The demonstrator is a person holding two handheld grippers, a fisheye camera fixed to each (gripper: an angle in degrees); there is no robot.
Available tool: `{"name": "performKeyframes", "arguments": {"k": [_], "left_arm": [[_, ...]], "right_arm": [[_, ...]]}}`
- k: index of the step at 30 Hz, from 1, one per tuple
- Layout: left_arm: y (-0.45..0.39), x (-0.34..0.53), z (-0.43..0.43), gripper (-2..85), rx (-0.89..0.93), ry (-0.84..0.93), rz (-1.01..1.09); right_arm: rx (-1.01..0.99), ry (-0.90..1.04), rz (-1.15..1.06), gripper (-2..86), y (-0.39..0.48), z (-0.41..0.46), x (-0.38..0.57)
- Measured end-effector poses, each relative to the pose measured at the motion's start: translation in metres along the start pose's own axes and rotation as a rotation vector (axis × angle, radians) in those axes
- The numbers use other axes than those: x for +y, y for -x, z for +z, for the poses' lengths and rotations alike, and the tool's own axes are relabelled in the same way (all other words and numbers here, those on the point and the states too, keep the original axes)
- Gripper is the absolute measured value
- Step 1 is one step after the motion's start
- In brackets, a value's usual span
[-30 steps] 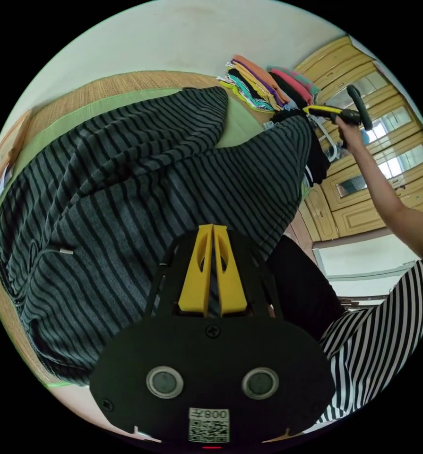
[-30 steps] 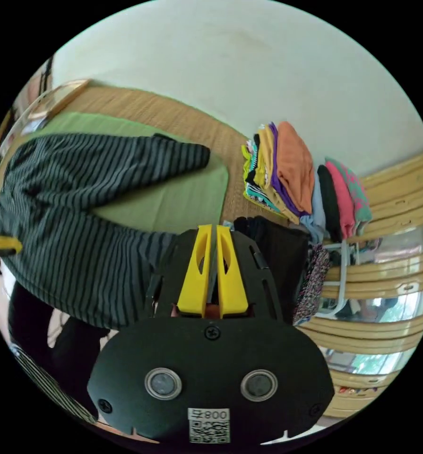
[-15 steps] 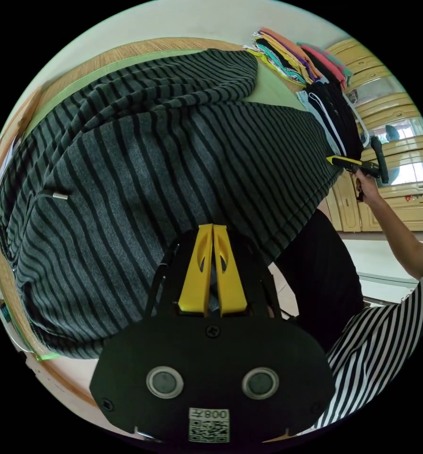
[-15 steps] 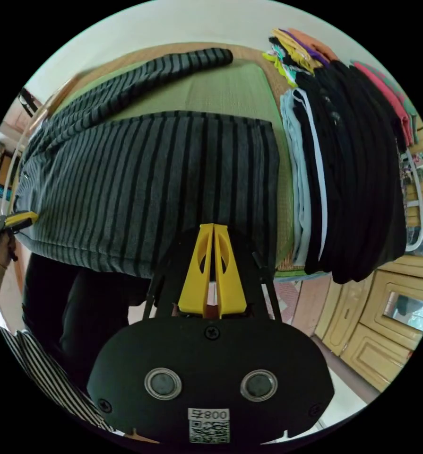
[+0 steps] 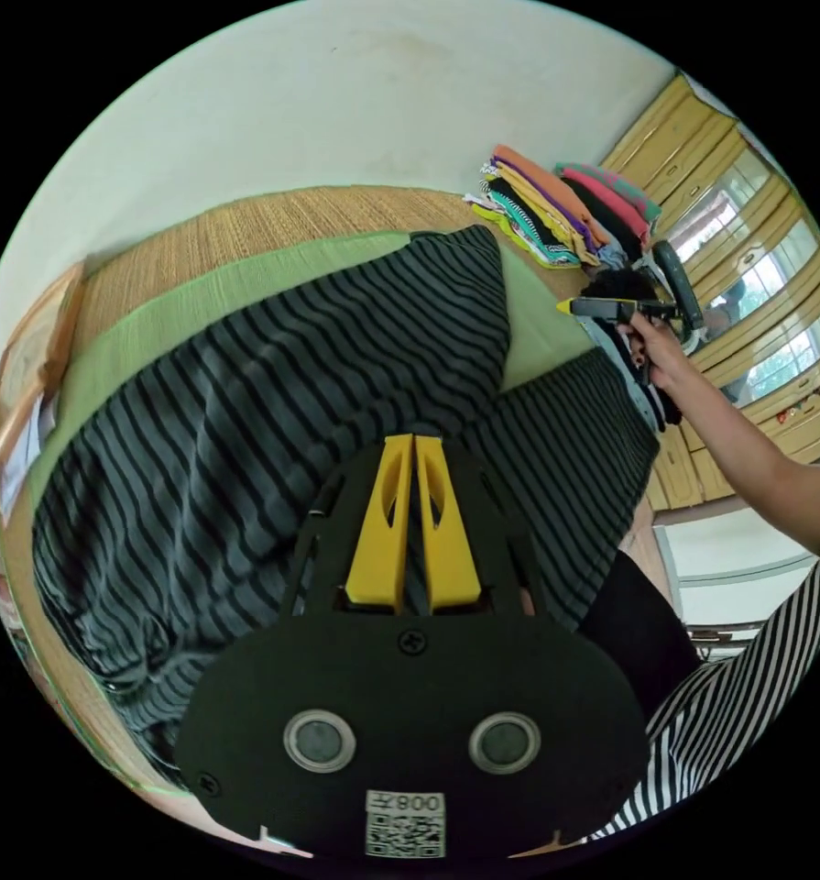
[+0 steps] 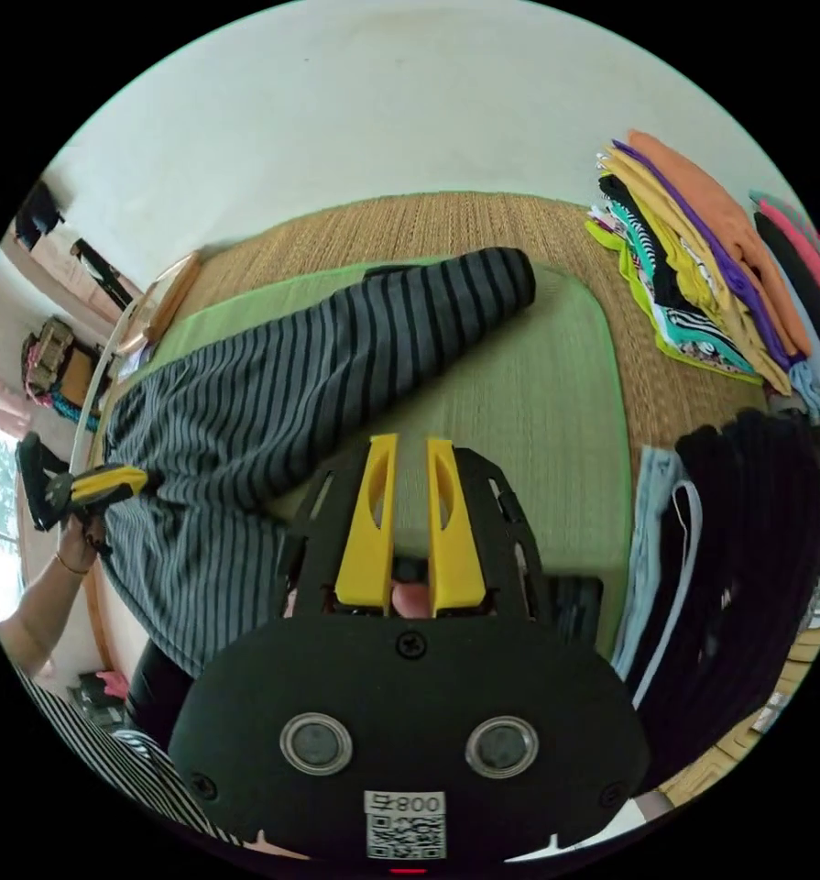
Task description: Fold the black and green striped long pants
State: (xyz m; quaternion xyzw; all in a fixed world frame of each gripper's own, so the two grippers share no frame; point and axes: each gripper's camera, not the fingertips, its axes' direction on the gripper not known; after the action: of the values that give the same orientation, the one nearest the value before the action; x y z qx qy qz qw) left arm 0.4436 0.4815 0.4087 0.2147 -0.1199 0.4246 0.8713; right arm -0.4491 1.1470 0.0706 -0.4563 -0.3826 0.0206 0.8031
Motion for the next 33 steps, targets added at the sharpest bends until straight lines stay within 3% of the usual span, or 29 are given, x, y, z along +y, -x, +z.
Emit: {"name": "performKeyframes", "arguments": {"k": [3, 9, 16, 24, 33], "left_arm": [[0.01, -0.031, 0.006, 1.7, -0.093, 0.002, 0.015], [0.038, -0.103, 0.025, 4.1, -0.095, -0.001, 0.017], [0.048, -0.173, 0.068, 6.7, -0.15, 0.127, 0.04], [0.034, -0.184, 0.066, 2.2, -0.18, 0.051, 0.086], [0.027, -0.185, 0.017, 0.6, -0.06, -0.055, 0.061]], "right_arm": [[-0.024, -0.043, 0.073, 8.5, -0.036, 0.008, -0.033], [-0.071, -0.135, 0.214, 10.1, -0.123, 0.018, -0.084], [-0.09, -0.149, 0.234, 11.8, -0.176, 0.045, -0.138], [-0.201, -0.131, 0.219, 5.3, -0.195, 0.077, -0.15], [-0.295, -0.388, 0.028, 1.1, -0.18, -0.046, -0.086]]}}
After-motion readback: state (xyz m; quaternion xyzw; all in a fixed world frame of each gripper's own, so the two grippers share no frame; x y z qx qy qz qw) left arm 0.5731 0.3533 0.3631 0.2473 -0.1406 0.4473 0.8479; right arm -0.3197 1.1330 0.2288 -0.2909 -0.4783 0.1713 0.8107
